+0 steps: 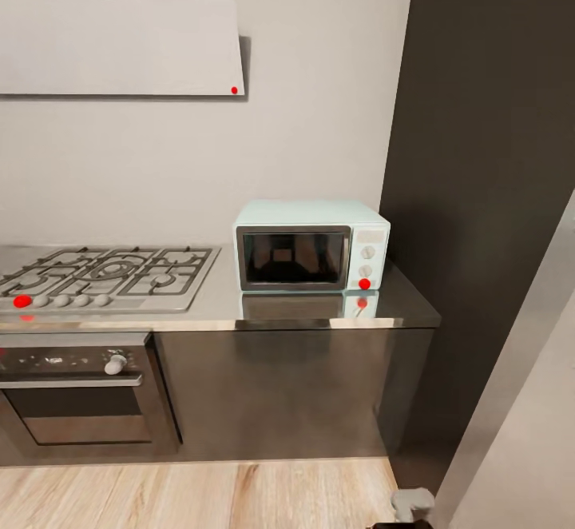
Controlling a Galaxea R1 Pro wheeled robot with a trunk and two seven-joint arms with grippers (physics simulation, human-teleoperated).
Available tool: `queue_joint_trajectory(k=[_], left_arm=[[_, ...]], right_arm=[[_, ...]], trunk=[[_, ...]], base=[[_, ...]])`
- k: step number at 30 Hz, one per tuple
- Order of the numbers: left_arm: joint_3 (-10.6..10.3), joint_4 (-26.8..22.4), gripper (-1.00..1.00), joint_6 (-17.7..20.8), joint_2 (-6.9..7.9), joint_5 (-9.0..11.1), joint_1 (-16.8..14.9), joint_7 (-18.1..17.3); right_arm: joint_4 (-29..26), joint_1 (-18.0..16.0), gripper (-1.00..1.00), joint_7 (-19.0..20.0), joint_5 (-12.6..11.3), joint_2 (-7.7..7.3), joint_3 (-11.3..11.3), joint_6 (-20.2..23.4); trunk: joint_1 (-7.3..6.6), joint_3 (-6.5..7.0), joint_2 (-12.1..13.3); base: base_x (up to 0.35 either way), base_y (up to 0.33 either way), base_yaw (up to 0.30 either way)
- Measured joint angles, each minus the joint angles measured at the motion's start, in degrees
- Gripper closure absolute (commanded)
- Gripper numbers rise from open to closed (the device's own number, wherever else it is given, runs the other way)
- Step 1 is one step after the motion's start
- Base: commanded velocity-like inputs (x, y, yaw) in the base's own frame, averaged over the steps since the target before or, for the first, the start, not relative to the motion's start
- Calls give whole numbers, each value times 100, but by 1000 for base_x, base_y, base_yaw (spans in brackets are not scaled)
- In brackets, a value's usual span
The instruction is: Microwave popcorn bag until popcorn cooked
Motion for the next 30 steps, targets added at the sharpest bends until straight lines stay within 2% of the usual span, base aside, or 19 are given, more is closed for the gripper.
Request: queue_joint_trajectory(k=[1,2,5,6,7,10,13,14,16,17,19,21,22,23,27,30], left_arm=[[0,0,-100,-1,0,0,0,0],[0,1,-100,-1,0,0,3,0],[1,1,-100,-1,0,0,1,0],[2,0,-100,-1,0,0,0,0],[1,1,-100,-1,0,0,0,0],[2,0,-100,-1,0,0,0,0],[0,1,-100,-1,0,0,0,0],[-1,1,-100,-1,0,0,0,0],[-4,0,-100,-1,0,0,0,0],[-6,1,-100,-1,0,0,0,0],[-6,0,-100,0,0,0,0,0],[-12,0,-100,0,2,0,1,0],[-13,0,-100,0,6,0,1,0],[-16,-1,-100,0,7,0,0,0],[-19,-1,-100,0,9,0,0,0],[-21,0,-100,0,9,-1,0,0]], right_arm=[[-394,-23,-100,-1,10,85,1,262],[-858,-221,-100,-3,3,184,2,685],[-1240,-1247,-100,-13,-15,263,-2,1660],[-1290,-1774,-100,-16,-24,288,-3,1946],[-1304,-2194,-100,-21,-34,327,-2,2030],[-1325,-2861,-100,-27,-28,405,-16,2237],[-1335,-3898,-100,-37,-19,427,-48,2240],[-1335,-4167,-100,-40,-20,433,-53,2240],[-1335,-4474,-100,-46,-22,474,-56,2239],[-1343,-4778,-100,-75,-25,574,-58,2239],[-1348,-4876,-100,-88,-15,634,-62,2240],[-1240,-4877,-100,-100,-1,689,-48,1252],[-1146,-4752,-100,-101,8,689,-45,647],[-1047,-4551,-100,-95,11,688,-45,243],[-844,-3987,-100,-90,28,689,-46,-606],[-825,-3758,-100,-81,70,689,-48,-936]], trunk=[[0,0,0],[0,1,0],[0,1,1],[0,0,1],[0,1,1],[0,1,0],[0,1,0],[0,1,0],[0,0,0],[0,1,0],[0,0,0],[0,0,0],[0,-1,1],[1,-1,1],[0,-1,1],[0,0,1]], base=[[0,0,0],[0,0,0],[0,0,0],[0,0,0],[0,0,0],[0,0,0],[0,0,0],[0,0,0],[0,0,0],[0,0,0],[0,0,0],[0,0,0],[0,0,0],[0,0,0],[0,0,0],[0,0,0]])
